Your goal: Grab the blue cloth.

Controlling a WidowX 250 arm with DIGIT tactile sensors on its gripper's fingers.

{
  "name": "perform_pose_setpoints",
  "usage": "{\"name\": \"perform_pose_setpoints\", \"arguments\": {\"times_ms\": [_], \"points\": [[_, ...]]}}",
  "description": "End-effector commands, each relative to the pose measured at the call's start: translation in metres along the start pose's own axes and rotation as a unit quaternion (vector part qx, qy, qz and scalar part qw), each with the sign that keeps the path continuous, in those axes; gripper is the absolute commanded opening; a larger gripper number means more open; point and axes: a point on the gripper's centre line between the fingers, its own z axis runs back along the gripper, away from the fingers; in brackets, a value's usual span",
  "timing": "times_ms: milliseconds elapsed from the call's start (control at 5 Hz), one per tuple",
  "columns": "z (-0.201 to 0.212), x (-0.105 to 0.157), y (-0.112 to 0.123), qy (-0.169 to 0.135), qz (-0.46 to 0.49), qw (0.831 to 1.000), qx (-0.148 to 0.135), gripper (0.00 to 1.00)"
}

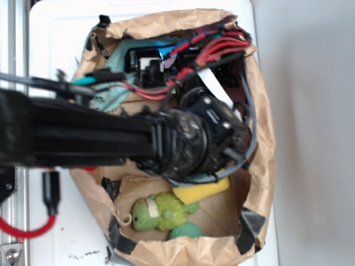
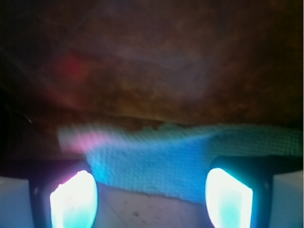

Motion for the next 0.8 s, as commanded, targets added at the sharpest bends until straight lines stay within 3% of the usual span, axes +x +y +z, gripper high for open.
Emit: {"name": "perform_pose_setpoints", "arguments": {"times_ms": [0,200,400,600], "points": [[0.0066,0.0103,-0.0079,-0.006,0.025,1.000,-0.006,1.00],[0.0062,0.0095,-0.0086,-0.008,0.023,1.000,-0.008,1.00],[0.0061,0.0098,-0.0087,-0.001,0.023,1.000,-0.003,0.00],[0.0079,0.0099,-0.0073,-0.006,0.016,1.000,-0.011,0.00]]}}
